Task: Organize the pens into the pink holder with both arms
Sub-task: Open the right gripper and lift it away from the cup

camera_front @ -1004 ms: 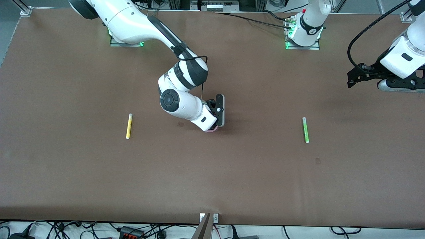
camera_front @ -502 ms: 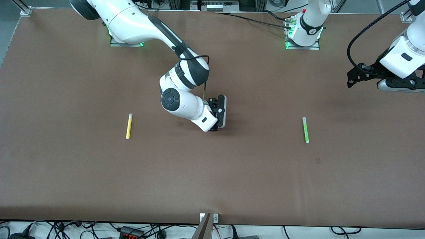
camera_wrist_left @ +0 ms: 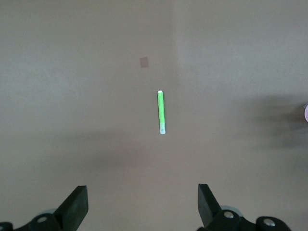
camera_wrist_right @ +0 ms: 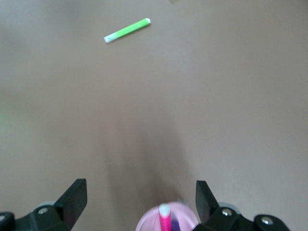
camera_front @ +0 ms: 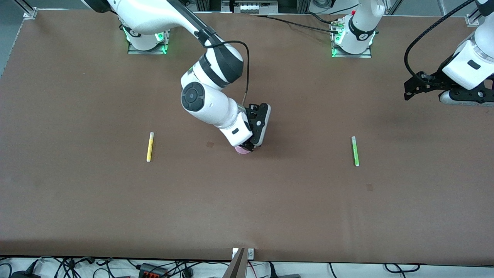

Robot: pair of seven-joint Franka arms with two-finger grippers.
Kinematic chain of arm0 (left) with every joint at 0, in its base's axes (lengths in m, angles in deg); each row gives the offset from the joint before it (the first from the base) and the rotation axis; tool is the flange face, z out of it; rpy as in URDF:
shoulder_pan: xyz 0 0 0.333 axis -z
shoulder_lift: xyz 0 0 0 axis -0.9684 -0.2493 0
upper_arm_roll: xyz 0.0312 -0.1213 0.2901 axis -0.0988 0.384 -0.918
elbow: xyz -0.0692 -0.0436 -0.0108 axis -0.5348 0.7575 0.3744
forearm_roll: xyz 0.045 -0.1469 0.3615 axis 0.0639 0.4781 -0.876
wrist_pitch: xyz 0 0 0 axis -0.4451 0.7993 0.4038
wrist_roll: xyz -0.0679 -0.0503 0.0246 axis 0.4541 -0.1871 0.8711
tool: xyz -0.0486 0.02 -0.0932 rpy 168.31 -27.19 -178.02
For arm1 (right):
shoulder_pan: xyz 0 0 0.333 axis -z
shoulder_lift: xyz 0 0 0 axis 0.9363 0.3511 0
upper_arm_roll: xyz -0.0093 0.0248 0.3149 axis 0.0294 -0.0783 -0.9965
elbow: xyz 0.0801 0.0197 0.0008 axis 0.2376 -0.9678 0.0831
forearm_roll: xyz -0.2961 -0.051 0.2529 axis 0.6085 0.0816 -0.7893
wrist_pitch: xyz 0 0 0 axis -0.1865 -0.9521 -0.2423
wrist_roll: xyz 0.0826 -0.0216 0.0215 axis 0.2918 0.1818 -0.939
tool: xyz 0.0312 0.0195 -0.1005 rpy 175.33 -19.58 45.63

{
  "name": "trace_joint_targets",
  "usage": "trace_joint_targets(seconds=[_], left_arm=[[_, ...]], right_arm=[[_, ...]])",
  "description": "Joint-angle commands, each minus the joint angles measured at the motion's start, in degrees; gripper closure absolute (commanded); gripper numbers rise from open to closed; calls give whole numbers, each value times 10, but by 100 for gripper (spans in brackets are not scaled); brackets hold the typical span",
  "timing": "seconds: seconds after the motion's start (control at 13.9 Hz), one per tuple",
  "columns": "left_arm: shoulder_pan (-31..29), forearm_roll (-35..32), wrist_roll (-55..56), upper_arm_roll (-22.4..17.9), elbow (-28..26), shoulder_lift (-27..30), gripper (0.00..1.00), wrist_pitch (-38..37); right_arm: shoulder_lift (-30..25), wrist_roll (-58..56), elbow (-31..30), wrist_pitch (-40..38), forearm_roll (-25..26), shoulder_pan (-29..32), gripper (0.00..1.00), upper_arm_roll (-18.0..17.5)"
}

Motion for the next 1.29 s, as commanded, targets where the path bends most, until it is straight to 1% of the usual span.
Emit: trace_joint_targets(seconds=[0.0,0.22,0.36,0.43,0.5,0.65,0.72,0.93,1.0,1.08,1.22], left_arm=[[3,2,6,-1,27,-15,0,-17],[5,1,6,1,29,-16,0,-17],[4,1,6,1,29,-16,0,-17],[5,1,6,1,29,-16,0,-17],[5,1,6,1,29,-16,0,-17],[4,1,6,1,29,-16,0,-17],[4,1,6,1,29,-16,0,-17],[3,1,6,1,29,-16,0,-18],[3,1,5,0,28,-16,0,-18],[3,1,5,0,29,-16,0,-18],[3,1,7,1,29,-16,0,-18]], right_arm=[[-33,121,-7,-54,6,5,0,30],[-50,225,-7,-110,3,5,0,73],[-60,307,-5,-168,7,11,0,101],[-66,348,-5,-195,9,11,0,121],[-77,367,-6,-221,22,10,0,147],[-88,374,-6,-281,34,12,0,199],[-90,373,-6,-308,35,10,0,231],[-96,376,-6,-366,34,10,0,288],[-97,394,-6,-386,36,7,0,305],[-97,418,-6,-402,37,6,0,311],[-99,474,-5,-421,37,9,0,312]])
